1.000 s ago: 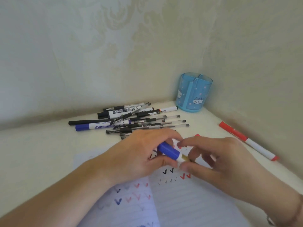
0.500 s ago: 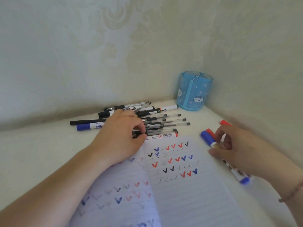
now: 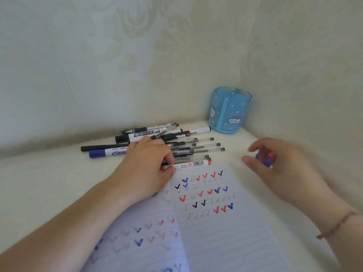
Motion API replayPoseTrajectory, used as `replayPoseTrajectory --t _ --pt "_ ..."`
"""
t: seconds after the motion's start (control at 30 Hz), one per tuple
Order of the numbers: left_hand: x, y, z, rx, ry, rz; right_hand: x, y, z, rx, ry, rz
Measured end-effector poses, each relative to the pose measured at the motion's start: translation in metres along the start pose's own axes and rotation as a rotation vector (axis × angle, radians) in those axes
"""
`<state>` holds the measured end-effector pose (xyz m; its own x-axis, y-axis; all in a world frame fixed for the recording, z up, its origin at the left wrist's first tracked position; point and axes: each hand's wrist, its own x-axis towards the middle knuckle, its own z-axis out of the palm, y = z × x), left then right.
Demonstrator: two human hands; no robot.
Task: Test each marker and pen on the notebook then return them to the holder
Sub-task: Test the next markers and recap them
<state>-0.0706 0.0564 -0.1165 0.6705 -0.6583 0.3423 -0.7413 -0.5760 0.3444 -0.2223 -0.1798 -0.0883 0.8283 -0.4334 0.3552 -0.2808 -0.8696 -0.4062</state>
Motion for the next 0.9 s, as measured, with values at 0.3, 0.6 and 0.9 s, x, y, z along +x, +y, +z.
replayPoseTrajectory --t 0.3,0.6,0.9 --pt "-0.003 0.014 -0.009 -0.306 0.061 0.126 -0.014 -0.026 0.019 0.224 -0.125 -0.11" --pt "-0.016 0.036 -0.01 -0.515 -0.18 0.392 -0.031 -0.052 0.016 1.127 -0.007 -0.244" --pt "-0.02 0.037 -0.012 -0.338 -0.169 0.479 -0.037 -0.056 0.015 0.987 -0.252 -0.229"
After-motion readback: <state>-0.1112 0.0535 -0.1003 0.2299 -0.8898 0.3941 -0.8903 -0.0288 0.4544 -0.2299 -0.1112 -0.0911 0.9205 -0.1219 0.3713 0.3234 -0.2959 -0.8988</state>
